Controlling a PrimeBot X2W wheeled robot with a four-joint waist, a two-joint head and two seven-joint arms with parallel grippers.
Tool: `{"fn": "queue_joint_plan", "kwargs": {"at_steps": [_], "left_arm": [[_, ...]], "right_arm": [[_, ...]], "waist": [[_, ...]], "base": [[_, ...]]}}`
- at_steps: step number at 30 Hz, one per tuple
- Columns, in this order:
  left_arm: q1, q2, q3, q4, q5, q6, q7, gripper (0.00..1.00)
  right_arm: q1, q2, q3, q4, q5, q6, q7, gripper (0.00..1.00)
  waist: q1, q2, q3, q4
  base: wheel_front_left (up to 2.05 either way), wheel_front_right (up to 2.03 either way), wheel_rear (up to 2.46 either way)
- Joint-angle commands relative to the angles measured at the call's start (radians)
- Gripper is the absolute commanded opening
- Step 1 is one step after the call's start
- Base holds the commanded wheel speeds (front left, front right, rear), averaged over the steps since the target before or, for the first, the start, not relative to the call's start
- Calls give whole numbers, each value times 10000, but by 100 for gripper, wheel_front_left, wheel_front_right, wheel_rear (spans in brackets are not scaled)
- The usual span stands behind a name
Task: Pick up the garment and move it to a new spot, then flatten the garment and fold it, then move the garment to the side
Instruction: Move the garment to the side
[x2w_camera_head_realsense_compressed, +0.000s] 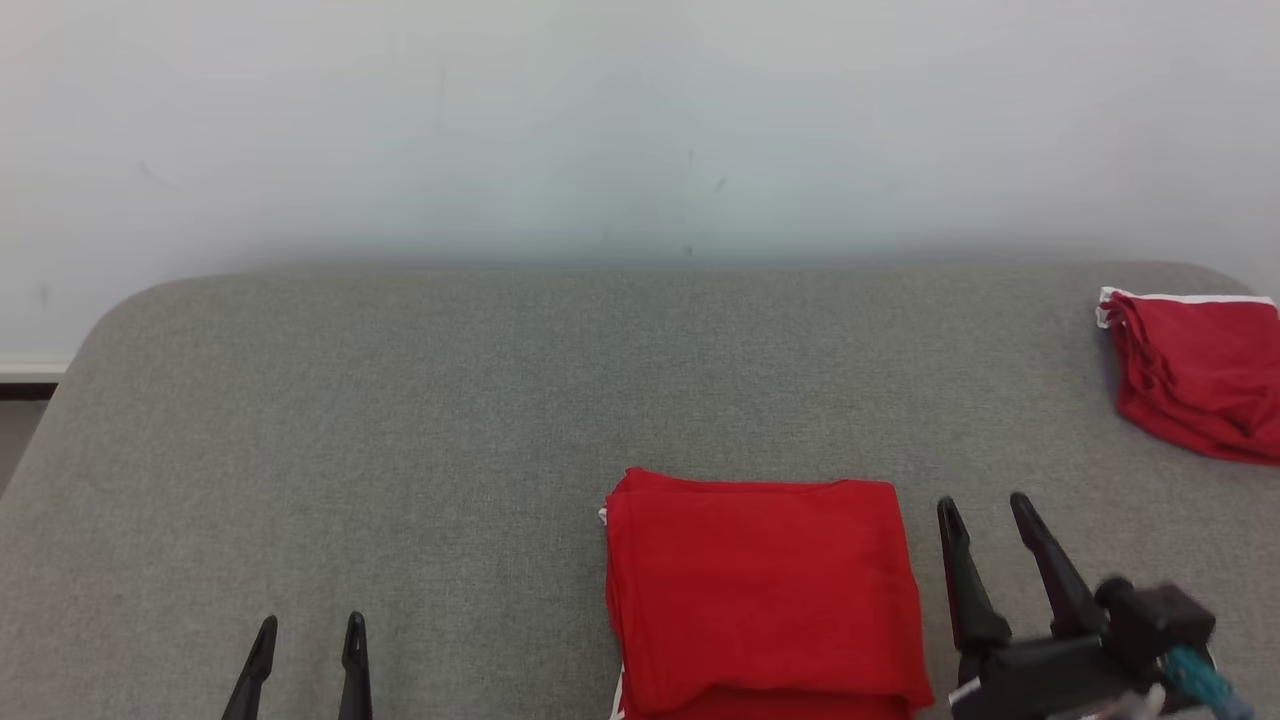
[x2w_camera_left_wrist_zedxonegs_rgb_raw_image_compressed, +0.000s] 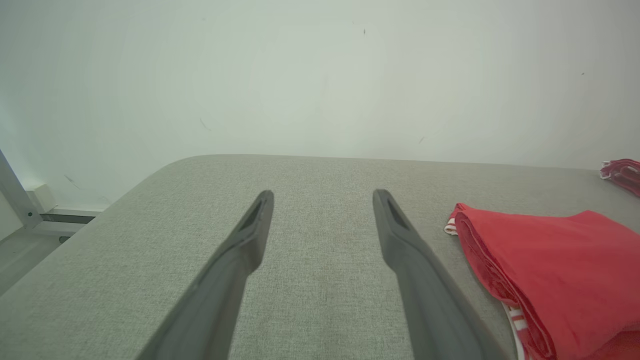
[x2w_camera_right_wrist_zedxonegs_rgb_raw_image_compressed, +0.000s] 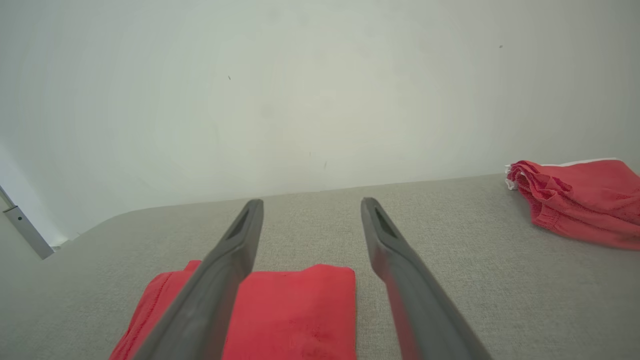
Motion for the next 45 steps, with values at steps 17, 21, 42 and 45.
{"fn": "queue_joint_plan", "kwargs": {"at_steps": [17,21,42,45], "left_arm": [[-880,-93,-406,251,-51,-48,-27,100],[-974,-102,-409,267,-17,-54,-27,100],[-1266,-133,-318,371,47,-74,-27,100],[-1339,-134,-306,362,59,-73,-27,100]], "right_arm": [[-2325,-405,-150,2622,-52,-29,2814,100],[-2080,-324,-25,2961,6,-29,3057,100],[-3153,-184,1047,4581,396,-29,3346,0],[-3806,-392,1211,4667,577,-29,3237,0]], "waist": [[-1,0,1100,674],[-1,0,1208,645],[-1,0,1505,325],[-1,0,1621,251]], "base": [[0,0,0],[0,0,0],[0,0,0],[0,0,0]]}}
